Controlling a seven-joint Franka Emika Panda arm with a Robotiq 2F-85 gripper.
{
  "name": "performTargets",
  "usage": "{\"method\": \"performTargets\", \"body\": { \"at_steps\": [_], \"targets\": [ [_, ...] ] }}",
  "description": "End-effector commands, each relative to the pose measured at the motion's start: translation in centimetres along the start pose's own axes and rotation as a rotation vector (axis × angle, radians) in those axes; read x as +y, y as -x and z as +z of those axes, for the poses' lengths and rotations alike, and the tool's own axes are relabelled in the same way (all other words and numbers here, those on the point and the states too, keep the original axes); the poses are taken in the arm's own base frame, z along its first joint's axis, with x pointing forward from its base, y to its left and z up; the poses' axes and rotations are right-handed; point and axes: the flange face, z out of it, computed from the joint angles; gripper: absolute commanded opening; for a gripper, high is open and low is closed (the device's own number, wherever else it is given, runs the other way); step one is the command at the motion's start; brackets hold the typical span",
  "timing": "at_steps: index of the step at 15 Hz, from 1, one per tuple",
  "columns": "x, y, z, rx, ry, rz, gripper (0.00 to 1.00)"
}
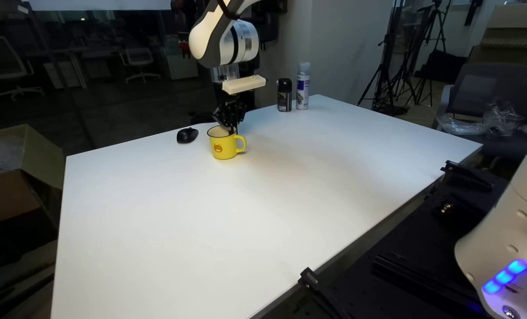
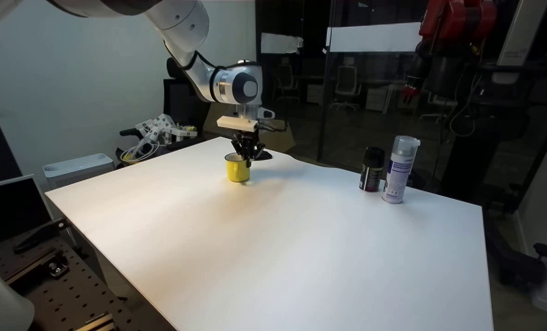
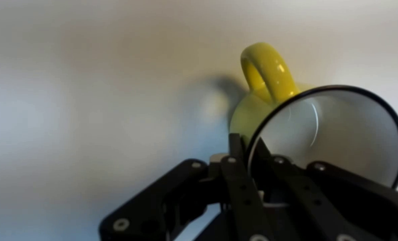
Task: Move the mug forward.
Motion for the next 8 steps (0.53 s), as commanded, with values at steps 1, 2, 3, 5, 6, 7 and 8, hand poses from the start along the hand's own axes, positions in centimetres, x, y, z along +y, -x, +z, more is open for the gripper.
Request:
{"method": "performTargets", "body": {
  "at_steps": [1, 2, 3, 5, 6, 7, 8],
  "targets": [
    [0.1, 0.3, -0.2, 0.011, 0.004, 0.011, 0.03],
    [0.2, 0.8, -0.2, 0.01, -0.003, 0.016, 0.03],
    [0.2, 1.2, -0.2, 0.011, -0.005, 0.02, 0.03],
    [0.3, 2.5, -0.1, 0.014, -0.001, 0.021, 0.03],
    [0.4, 3.2, 0.0, 0.018, 0.004, 0.025, 0.03],
    [0.5, 4.0, 0.0, 0.017, 0.012, 0.032, 0.03],
    [0.7, 5.0, 0.1, 0.008, 0.018, 0.041, 0.03]
  ]
}}
